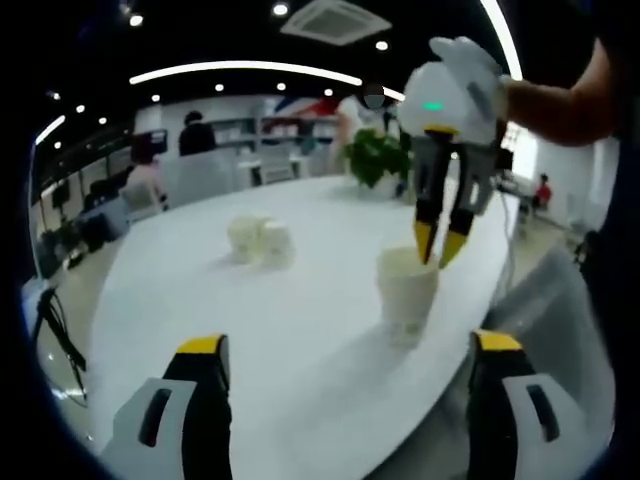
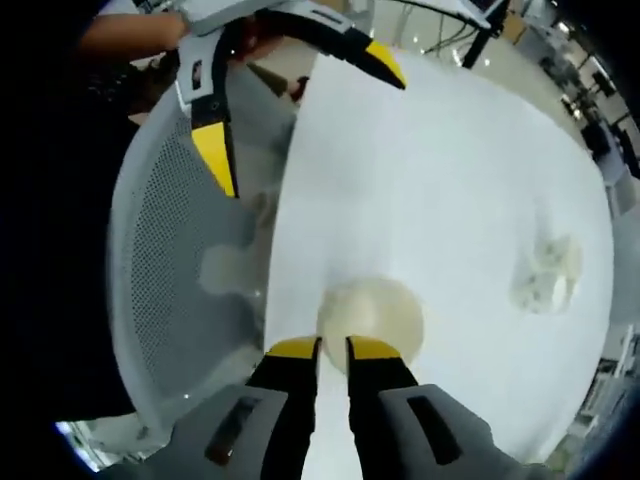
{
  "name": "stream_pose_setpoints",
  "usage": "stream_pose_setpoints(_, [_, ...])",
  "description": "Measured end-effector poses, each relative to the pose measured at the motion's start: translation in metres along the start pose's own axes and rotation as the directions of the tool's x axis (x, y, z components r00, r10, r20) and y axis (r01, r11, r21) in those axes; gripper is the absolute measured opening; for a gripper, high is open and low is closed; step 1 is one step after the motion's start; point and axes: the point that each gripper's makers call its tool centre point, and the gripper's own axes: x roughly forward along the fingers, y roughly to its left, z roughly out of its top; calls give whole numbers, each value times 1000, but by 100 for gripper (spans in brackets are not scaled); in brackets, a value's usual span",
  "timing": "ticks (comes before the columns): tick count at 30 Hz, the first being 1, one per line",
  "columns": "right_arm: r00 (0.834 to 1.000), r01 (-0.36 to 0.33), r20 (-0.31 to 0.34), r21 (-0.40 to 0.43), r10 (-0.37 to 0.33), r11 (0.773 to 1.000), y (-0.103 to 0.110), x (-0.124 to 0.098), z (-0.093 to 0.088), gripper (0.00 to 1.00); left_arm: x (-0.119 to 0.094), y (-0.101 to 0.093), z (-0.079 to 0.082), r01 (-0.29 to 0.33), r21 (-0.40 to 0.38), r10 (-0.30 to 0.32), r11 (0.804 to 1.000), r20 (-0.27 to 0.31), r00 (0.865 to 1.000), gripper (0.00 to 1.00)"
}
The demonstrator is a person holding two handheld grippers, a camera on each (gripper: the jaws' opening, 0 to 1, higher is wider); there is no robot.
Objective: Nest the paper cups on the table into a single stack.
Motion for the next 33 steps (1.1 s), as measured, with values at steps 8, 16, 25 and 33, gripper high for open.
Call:
stream_pose_setpoints(8, [987,-30,162,34,24,999,-1,-23,7,34,1,-1,-1,4,2,-4,1000,-5,1000,99])
stream_pose_setpoints(16, [929,34,361,139,-83,990,-23,-61,12,49,2,-1,0,10,1,-10,1000,-1,1000,99])
stream_pose_setpoints(25, [759,99,585,331,-286,938,-47,-106,-1,67,2,0,1,7,4,-7,1000,1,1000,99])
stream_pose_setpoints(33, [512,150,728,447,-456,882,-57,-142,-18,77,3,-1,0,9,8,-9,1000,-1,1000,99])
